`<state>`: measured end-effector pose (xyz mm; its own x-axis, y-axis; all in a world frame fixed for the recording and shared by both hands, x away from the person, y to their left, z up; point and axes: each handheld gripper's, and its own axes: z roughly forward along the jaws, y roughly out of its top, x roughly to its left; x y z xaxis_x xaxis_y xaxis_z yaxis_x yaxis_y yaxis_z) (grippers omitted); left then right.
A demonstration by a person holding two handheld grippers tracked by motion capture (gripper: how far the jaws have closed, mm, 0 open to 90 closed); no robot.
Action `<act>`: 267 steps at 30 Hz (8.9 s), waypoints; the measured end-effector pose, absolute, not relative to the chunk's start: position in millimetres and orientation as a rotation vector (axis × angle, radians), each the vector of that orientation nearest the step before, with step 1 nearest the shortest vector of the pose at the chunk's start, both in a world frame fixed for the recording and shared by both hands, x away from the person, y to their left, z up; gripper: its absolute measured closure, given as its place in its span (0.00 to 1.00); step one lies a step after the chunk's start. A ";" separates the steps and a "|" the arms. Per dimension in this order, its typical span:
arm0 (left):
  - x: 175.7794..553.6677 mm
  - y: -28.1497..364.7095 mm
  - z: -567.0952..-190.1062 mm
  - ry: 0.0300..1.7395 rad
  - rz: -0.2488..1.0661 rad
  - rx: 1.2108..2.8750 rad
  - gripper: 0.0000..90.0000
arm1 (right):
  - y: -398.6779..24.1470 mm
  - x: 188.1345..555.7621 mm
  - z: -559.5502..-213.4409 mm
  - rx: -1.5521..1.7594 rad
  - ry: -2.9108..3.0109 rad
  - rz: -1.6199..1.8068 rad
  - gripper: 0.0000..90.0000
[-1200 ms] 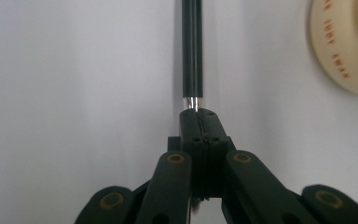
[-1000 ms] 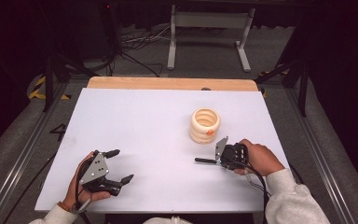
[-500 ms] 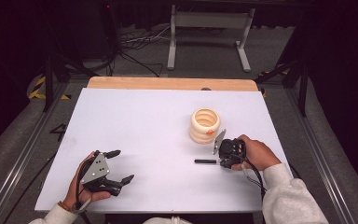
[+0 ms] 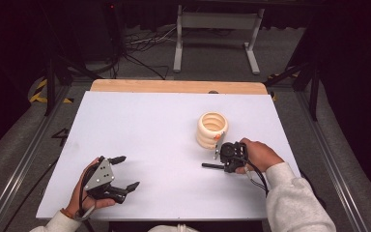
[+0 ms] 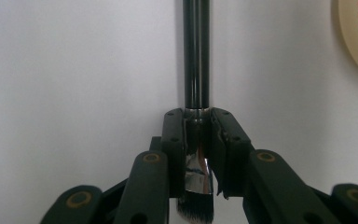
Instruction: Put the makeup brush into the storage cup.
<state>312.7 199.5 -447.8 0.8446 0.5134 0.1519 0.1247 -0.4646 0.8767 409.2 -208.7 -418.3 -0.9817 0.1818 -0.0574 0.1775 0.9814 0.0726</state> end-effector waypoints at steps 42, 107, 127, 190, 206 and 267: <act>315.4 177.5 -450.5 0.432 0.558 2.119 0.10 | -203.3 402.2 -414.9 0.321 3.056 0.178 0.87; 328.1 57.7 -467.9 -0.175 1.364 2.422 0.88 | -67.9 411.2 -378.2 0.419 3.067 0.472 0.80; 364.7 98.6 -448.9 0.280 0.646 2.232 0.88 | -173.3 365.4 -346.3 0.527 2.507 1.022 0.44; 405.6 121.1 -402.3 0.431 0.422 1.739 0.88 | -300.5 281.0 -431.2 0.750 1.960 1.272 0.07; 428.8 70.5 -381.0 0.355 0.407 1.685 0.88 | -305.9 282.9 -428.9 0.816 1.881 1.298 0.05; 483.8 -27.8 -405.5 0.327 0.305 1.676 0.88 | -308.4 280.0 -427.1 0.781 1.880 1.278 0.07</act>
<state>483.8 -27.8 -405.5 0.9226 0.3856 0.0115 0.0386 -0.1220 0.9918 280.0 -308.4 -427.1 -0.5558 0.8001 -0.2256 0.0845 0.3243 0.9422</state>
